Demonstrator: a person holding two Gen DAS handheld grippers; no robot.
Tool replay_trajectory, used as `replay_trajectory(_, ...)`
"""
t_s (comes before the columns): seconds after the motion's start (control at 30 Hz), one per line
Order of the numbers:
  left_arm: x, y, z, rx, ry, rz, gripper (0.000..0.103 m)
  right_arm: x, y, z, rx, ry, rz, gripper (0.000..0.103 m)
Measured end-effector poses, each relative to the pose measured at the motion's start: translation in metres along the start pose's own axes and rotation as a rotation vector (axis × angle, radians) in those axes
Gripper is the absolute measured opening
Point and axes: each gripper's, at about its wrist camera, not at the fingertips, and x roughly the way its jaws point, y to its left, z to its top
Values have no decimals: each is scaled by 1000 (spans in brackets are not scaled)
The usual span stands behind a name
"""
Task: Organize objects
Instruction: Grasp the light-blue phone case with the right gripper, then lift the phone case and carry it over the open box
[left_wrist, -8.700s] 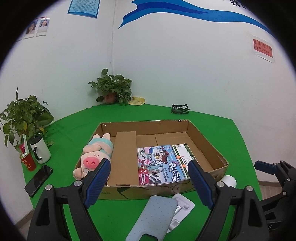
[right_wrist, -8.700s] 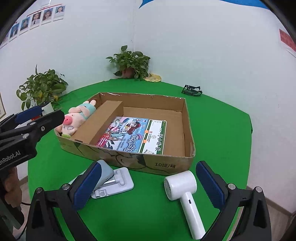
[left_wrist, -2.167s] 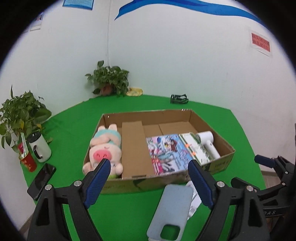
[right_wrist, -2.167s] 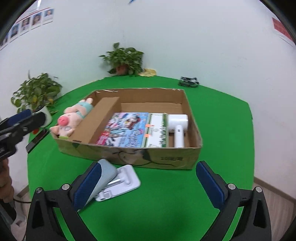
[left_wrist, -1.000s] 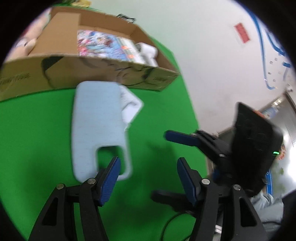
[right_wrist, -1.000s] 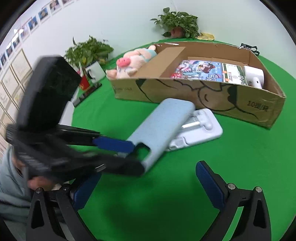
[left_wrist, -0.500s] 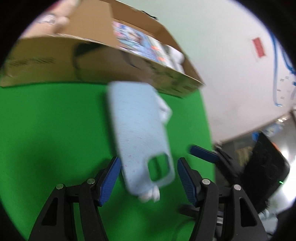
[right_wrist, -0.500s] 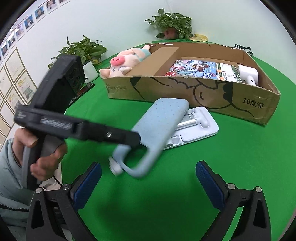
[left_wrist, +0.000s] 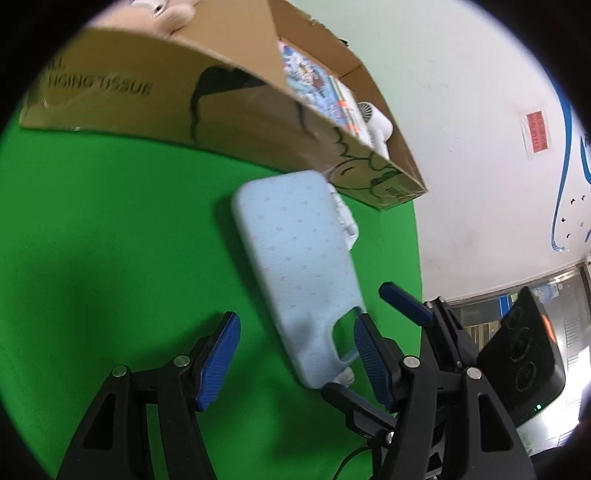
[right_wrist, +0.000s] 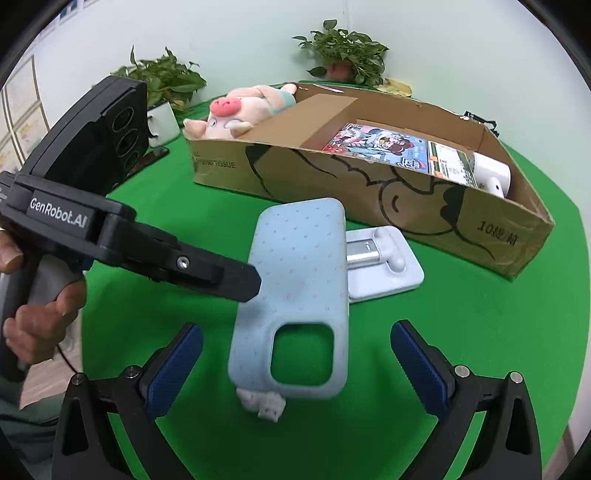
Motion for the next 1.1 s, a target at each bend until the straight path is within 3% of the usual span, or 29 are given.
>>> replay_trajectory(0.17,-8,9,-8,-25,-12,-41,62,11,15,7,-39,24,-39,95)
replay_trajectory(0.23,-7,11,-8,-32,-19,-50,62,15,19,7,-55,31,-61,84)
replay_trajectory(0.37,-9,8,-10,-14,-13,-42,62,28,22,5,-61,75,-88,73)
replay_trajectory(0.43,-5,4,-10,-10,-12,-42,61,35,20,4,-45,102,-81,73)
replay_trajectory(0.5,-1,4,-11,-8,0,-37,51,35,22,3,-45,97,-86,72)
replay_trajectory(0.73,4,2,-10,-6,-7,10,29,34,10,2,44,107,-25,71)
replay_trajectory(0.9,-2,-5,-13,23,-20,47,27,30,6,3,76,93,-3,70)
replay_trajectory(1.1,-28,-30,-8,78,-101,42,25,9,3,17,87,5,6,69)
